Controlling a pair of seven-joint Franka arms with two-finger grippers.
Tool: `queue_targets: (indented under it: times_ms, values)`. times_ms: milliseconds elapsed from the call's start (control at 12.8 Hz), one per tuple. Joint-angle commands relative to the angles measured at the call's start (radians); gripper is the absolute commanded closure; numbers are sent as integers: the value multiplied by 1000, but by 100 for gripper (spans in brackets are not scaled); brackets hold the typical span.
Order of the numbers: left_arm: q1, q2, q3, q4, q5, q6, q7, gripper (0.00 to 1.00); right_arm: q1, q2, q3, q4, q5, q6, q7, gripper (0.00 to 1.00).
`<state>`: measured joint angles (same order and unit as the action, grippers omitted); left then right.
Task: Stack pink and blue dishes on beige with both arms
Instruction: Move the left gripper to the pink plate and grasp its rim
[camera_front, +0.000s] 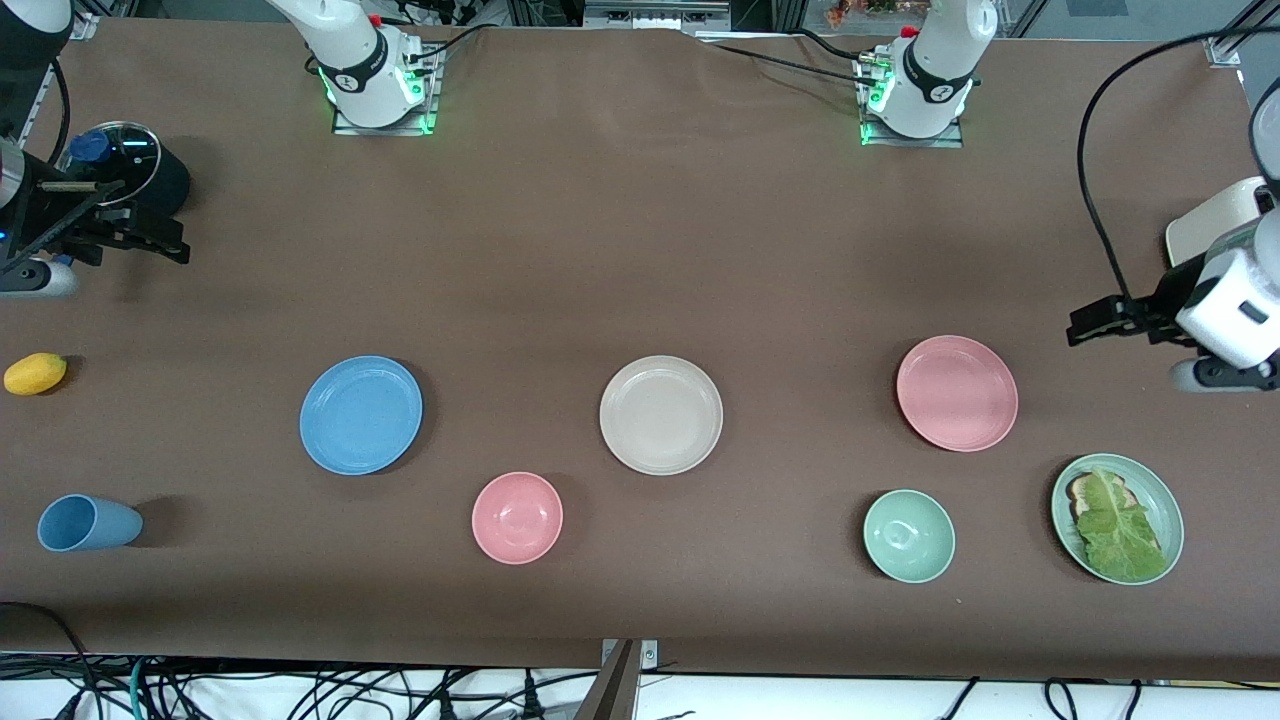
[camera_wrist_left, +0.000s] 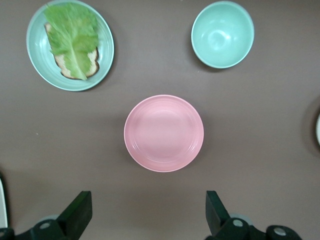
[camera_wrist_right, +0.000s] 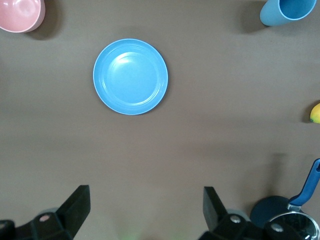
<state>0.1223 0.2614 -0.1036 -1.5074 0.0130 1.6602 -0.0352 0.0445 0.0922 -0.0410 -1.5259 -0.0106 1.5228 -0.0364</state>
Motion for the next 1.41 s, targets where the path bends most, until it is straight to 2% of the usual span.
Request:
queue_targets:
  times_ms: [0, 235, 548, 627, 783, 862, 1018, 1332]
  values:
    - [16, 94, -1, 36, -18, -8, 11, 0, -3, 1, 3, 10, -5, 0, 12, 0]
    - [29, 215, 14, 36, -10, 19, -2, 0, -6, 1, 1, 10, -5, 2, 13, 0]
    - [74, 289, 18, -17, 42, 142, 12, 0, -17, 12, 1, 12, -3, 11, 13, 0]
    - [92, 289, 18, -63, 42, 177, 17, 0, -24, 14, 1, 12, -3, 22, 12, 0]
    - [100, 279, 18, -201, 44, 353, 18, 0, -50, 14, 1, 12, 29, 51, 12, 0]
    - [100, 279, 18, -252, 44, 427, 18, 0, -66, 14, 1, 12, 64, 50, 12, 0]
    - [111, 282, 18, -335, 44, 563, 18, 0, -69, 14, 4, 12, 67, 46, 9, 0]
    - [111, 325, 18, -355, 44, 582, 24, 0, -60, 12, 18, 12, 35, 43, 4, 0]
